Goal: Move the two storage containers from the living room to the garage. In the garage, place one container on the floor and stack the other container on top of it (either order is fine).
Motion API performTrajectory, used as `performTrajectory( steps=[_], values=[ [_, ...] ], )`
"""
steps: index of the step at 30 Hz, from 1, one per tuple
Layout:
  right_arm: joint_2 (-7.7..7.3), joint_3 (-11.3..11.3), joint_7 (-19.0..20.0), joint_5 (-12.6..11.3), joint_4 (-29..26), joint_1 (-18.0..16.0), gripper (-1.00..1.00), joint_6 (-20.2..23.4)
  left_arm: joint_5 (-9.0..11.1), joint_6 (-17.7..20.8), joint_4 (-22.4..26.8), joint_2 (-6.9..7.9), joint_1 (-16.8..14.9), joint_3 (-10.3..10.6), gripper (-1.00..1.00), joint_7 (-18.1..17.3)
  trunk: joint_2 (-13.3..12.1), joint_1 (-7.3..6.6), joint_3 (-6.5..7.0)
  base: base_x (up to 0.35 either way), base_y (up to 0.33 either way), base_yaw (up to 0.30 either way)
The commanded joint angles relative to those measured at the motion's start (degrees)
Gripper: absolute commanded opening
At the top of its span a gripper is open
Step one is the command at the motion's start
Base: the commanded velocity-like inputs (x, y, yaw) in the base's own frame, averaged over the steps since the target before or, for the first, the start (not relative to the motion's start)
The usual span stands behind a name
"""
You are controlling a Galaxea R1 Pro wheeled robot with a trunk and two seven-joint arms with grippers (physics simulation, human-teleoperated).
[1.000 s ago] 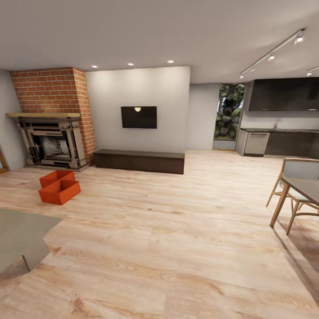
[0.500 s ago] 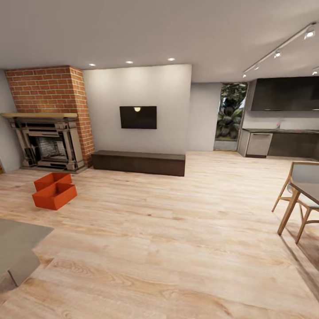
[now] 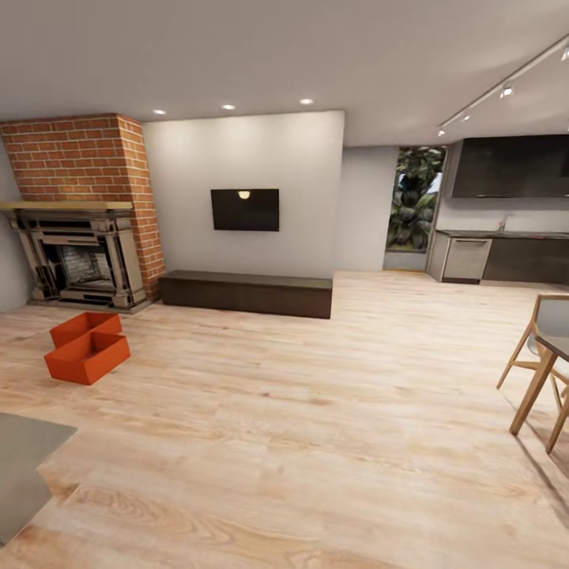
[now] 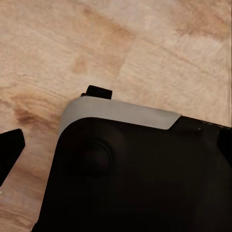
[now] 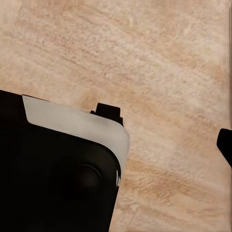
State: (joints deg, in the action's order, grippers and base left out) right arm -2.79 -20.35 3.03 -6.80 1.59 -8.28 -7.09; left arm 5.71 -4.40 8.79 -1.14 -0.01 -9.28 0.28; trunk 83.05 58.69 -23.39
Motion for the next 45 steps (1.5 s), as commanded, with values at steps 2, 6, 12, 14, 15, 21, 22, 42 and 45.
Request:
performTrajectory(
  steps=[2,6,12,14,15,21,22,42,45],
  values=[
    [-0.01,-0.3,0.3,-0.6,0.2,-0.1,1.00,-0.4,0.6,0.8,2.6,-0.07,0.0,0.1,1.00,0.2,0.0,0.03,-0.06,0.325,0.000,0.000],
    [0.06,-0.3,0.3,-0.7,0.2,-0.1,1.00,-0.5,0.5,3.0,7.0,0.43,0.0,0.1,1.00,0.3,0.0,0.03,-0.06,0.325,0.000,0.000],
    [0.06,-0.2,0.3,-0.7,0.2,-0.1,1.00,-0.6,0.6,5.3,8.3,1.03,0.0,0.1,1.00,0.3,0.0,0.03,-0.06,0.325,0.000,0.000],
    [0.06,-0.2,0.3,-0.7,0.2,-0.1,1.00,-0.6,0.7,5.5,8.3,1.20,0.0,0.1,1.00,0.3,0.0,0.03,-0.06,0.325,0.000,0.000],
    [0.06,-0.2,0.3,-0.7,0.2,-0.1,1.00,-0.6,0.9,5.5,8.3,1.27,0.0,0.1,1.00,0.3,0.0,0.03,-0.06,0.325,0.000,0.000],
    [0.06,-0.3,0.2,-0.7,0.2,-0.1,1.00,-0.4,5.6,5.6,8.1,2.03,0.0,0.1,1.00,0.1,0.0,0.03,-0.06,0.325,0.000,0.000],
    [0.08,-0.3,0.1,-0.7,0.2,-0.1,1.00,-0.4,6.4,5.6,8.0,2.23,0.0,0.1,1.00,0.0,0.0,0.03,-0.06,0.325,0.000,0.000],
    [0.32,-0.5,-1.7,-0.6,0.2,-0.1,1.00,-0.1,7.9,5.6,7.6,2.63,0.0,0.1,1.00,-0.1,0.0,0.03,-0.06,0.325,0.000,0.000],
    [0.31,-0.5,-1.7,-0.6,0.2,-0.1,1.00,-0.2,8.0,5.7,7.6,2.63,0.0,0.1,1.00,-0.1,0.0,0.03,-0.06,0.325,0.000,0.000]
  ],
)
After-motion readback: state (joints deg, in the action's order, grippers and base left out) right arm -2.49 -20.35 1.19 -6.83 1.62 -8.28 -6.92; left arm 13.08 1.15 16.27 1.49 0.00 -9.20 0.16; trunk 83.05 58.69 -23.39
